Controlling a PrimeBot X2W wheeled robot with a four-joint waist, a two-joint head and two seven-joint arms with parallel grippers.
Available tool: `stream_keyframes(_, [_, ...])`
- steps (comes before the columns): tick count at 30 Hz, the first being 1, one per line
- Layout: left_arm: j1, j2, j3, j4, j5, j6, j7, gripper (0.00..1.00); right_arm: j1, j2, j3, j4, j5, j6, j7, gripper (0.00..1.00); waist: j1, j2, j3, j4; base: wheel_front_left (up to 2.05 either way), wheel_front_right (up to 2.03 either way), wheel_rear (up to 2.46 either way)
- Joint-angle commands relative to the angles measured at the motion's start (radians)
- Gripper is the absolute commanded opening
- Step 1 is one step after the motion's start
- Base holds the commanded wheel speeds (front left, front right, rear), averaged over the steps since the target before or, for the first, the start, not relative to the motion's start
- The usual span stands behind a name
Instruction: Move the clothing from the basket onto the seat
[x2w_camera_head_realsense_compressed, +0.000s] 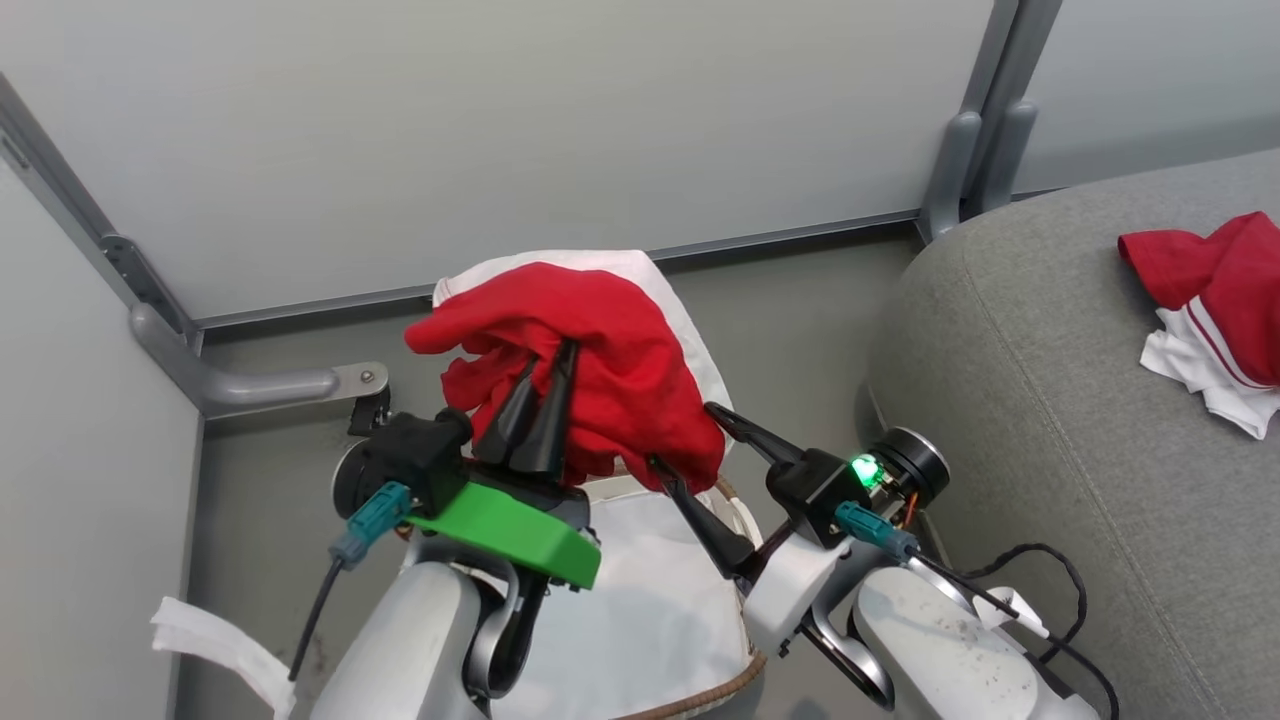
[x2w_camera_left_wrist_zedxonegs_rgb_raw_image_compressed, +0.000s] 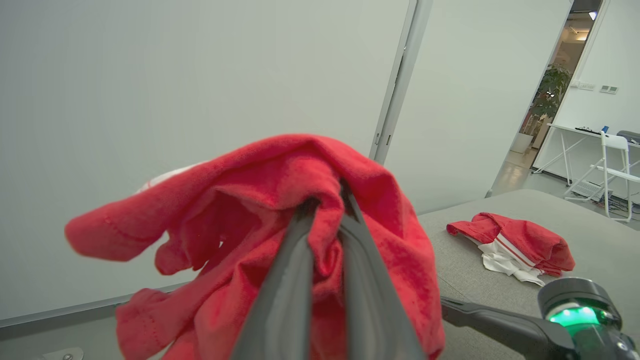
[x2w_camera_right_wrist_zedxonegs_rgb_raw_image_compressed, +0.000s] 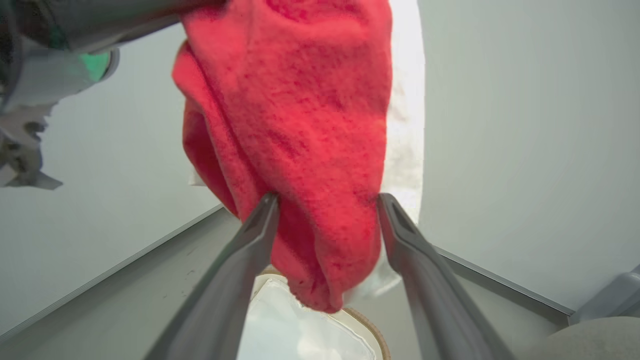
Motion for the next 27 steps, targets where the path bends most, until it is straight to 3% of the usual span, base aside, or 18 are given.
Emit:
stream_keyframes(1, [-0.022, 0.001, -0.023, -0.005, -0.013, -0.004, -0.004, 0.00, -0.018, -0.004, 0.009, 0.014, 0.007, -0.001, 0.000, 1.00, 0.0001, 0.0000, 0.007, 0.020, 0.00, 0.00, 0.00])
stream_keyframes(9, [-0.050, 0.002, -0.106, -0.009, -0.048, -0.004, -0.004, 0.00, -0.056, -0.004, 0.009, 0.072, 0.029, -0.001, 0.000, 1.00, 0.0001, 0.0000, 0.019, 0.067, 0.00, 0.00, 0.00])
stream_keyframes(10, [-0.052, 0.002, -0.114, -0.007, -0.051, -0.004, -0.004, 0.00, -0.057, -0.004, 0.015, 0.081, 0.035, -0.001, 0.000, 0.85, 0.0001, 0.0000, 0.021, 0.072, 0.00, 0.00, 0.00])
stream_keyframes(12, [-0.057, 0.002, -0.125, -0.004, -0.060, -0.004, -0.004, 0.00, -0.062, -0.005, 0.022, 0.093, 0.049, -0.001, 0.000, 0.02, 0.0001, 0.0000, 0.024, 0.078, 0.00, 0.00, 0.00])
stream_keyframes(24, [-0.057, 0.002, -0.113, 0.011, -0.058, 0.003, -0.004, 0.00, -0.063, -0.005, 0.019, 0.086, 0.088, -0.001, 0.000, 0.00, 0.0001, 0.0000, 0.039, 0.068, 0.00, 0.00, 0.00])
stream_keyframes(25, [-0.057, 0.002, -0.113, 0.016, -0.045, 0.007, -0.004, 0.46, -0.060, -0.004, 0.013, 0.077, 0.090, -0.001, 0.000, 0.00, 0.0001, 0.0000, 0.041, 0.063, 0.00, 0.00, 0.00])
stream_keyframes(26, [-0.055, 0.002, -0.111, 0.022, -0.045, 0.012, -0.004, 1.00, -0.057, -0.005, 0.006, 0.071, 0.090, -0.001, 0.000, 0.00, 0.0001, 0.0000, 0.043, 0.059, 0.00, 0.00, 0.00])
stream_keyframes(27, [-0.050, 0.002, -0.105, 0.032, -0.048, 0.014, -0.004, 1.00, -0.052, -0.005, 0.004, 0.063, 0.096, -0.001, 0.000, 0.00, 0.0001, 0.0000, 0.045, 0.050, 0.00, 0.00, 0.00])
